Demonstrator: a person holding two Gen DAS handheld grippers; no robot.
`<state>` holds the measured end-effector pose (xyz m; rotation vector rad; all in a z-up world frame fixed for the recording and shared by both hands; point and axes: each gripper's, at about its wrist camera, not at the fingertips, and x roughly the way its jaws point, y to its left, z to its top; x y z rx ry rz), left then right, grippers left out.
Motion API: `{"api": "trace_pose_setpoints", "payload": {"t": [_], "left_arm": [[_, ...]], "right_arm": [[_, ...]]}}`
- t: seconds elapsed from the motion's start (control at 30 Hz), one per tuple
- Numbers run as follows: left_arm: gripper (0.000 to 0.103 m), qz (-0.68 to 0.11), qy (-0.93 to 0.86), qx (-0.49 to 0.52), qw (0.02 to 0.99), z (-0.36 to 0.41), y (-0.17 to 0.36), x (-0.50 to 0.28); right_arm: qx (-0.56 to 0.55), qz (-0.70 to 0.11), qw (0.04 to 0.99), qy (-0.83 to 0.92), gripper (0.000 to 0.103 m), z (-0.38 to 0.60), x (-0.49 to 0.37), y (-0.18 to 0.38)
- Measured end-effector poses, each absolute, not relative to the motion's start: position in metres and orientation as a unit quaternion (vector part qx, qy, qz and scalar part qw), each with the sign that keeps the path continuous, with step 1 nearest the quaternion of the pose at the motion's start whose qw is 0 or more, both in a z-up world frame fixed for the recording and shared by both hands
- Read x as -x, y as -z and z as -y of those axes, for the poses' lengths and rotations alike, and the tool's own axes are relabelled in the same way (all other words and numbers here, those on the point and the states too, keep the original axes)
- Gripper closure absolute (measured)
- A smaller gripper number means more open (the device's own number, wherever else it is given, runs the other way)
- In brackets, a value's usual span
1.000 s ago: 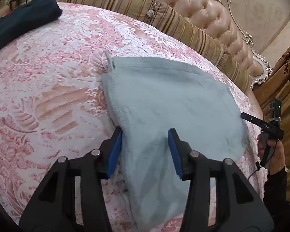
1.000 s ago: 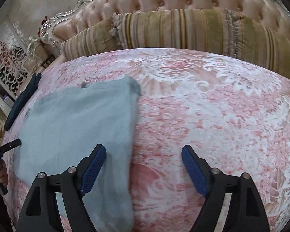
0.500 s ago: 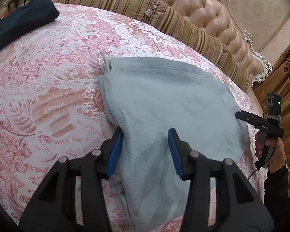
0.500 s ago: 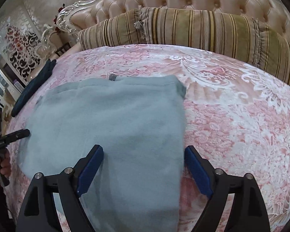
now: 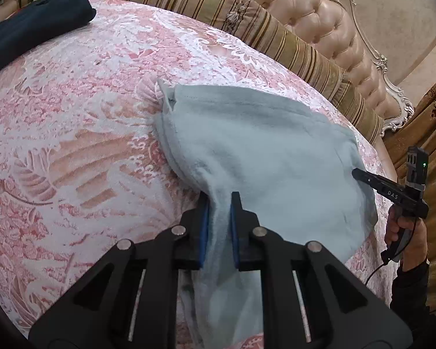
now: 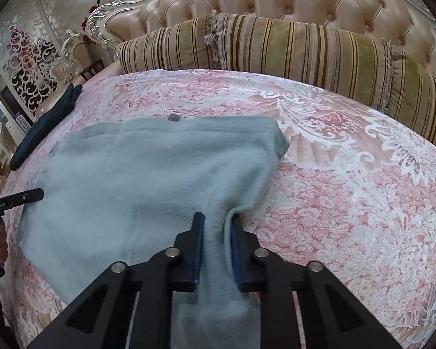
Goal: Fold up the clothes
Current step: 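Grasp the folded shirt edge with the left tool while the right tool grasps it too, then lift the folded shirt with both tools and carry it onto the navy garment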
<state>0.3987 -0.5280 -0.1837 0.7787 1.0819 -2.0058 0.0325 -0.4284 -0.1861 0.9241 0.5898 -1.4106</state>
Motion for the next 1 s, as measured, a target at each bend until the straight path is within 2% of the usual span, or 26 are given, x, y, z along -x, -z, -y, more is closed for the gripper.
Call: {"api": "trace_pose_setpoints", "payload": {"t": [0.3, 0.8, 1.0], "left_arm": [[0.089, -0.391, 0.793, -0.297, 0.359, 0.519, 0.155, -0.391], [0.089, -0.346, 0.824, -0.259, 0.367, 0.493, 0.071, -0.394], [0.09, -0.356, 0.818, -0.257, 0.371, 0.481, 0.068, -0.417]], "right_arm": [[-0.362, -0.259, 0.632, 0.634, 0.092, 0.421, -0.042, 0.16], [-0.289, -0.256, 0.651, 0.653, 0.092, 0.404, -0.065, 0.071], [-0.277, -0.27, 0.66, 0.644, 0.092, 0.405, -0.085, 0.055]]}}
